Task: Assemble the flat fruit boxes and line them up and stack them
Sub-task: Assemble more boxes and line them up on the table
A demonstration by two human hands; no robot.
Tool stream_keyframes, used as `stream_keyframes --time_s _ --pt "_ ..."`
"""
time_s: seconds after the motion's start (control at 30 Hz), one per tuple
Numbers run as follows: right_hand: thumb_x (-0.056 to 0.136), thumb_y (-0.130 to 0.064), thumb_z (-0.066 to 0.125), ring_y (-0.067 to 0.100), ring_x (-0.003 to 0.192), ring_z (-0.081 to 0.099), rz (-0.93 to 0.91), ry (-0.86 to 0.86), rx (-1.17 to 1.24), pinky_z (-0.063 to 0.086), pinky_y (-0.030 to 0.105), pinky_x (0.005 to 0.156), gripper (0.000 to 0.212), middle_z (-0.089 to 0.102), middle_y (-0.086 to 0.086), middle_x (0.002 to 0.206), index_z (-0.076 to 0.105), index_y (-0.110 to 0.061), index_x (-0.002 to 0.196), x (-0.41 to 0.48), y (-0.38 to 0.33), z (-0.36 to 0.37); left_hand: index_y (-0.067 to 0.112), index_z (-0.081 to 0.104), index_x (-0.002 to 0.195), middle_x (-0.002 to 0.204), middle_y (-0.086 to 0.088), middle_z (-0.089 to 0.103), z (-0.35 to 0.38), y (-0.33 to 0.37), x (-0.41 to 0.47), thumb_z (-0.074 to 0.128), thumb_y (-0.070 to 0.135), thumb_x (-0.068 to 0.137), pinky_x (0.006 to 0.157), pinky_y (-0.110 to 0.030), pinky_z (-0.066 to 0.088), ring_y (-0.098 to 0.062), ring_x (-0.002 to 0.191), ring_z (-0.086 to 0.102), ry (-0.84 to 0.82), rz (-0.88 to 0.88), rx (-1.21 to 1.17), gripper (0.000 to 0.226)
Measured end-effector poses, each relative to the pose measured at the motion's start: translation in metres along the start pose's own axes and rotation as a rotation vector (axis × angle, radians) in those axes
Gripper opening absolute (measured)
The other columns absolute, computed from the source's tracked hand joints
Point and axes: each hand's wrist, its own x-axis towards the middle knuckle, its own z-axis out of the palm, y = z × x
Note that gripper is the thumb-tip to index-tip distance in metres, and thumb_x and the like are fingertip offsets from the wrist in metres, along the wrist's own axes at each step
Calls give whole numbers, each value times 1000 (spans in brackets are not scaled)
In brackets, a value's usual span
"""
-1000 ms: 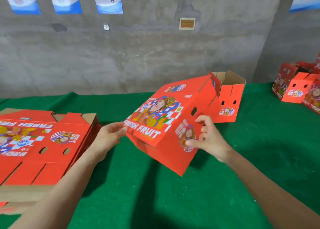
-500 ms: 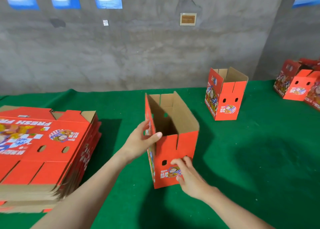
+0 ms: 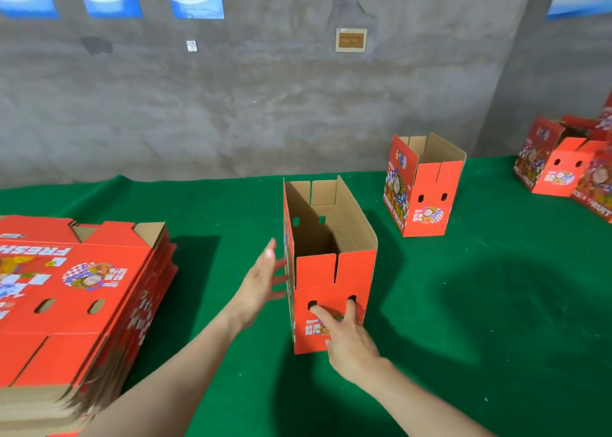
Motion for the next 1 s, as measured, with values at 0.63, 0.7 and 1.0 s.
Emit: stream_keyframes --time_s 0.63,0.7,1.0 --pt "89 -9 52 36 119 51 191 113 -54 43 35 103 75 -1 26 149 19 -49 143 185 142 -59 11 35 145 149 -17 35 48 -144 117 21 25 104 114 -44 24 -29 137 35 -448 -548 1211 45" --pt "89 -7 54 32 111 56 227 110 -84 49 35 93 79 -2 26 148 15 -47 145 221 169 -74 10 34 144 150 -19 34 49 -146 119 22 29 104 116 -44 22 -29 138 34 -432 -570 1237 46" --pt "89 -4 48 43 143 14 421 28 -229 41 44 103 91 -10 28 154 -6 -48 148 291 245 -108 3 46 135 140 -26 43 49 -132 116 25 37 104 111 -45 26 -34 132 42 -401 -619 1274 50"
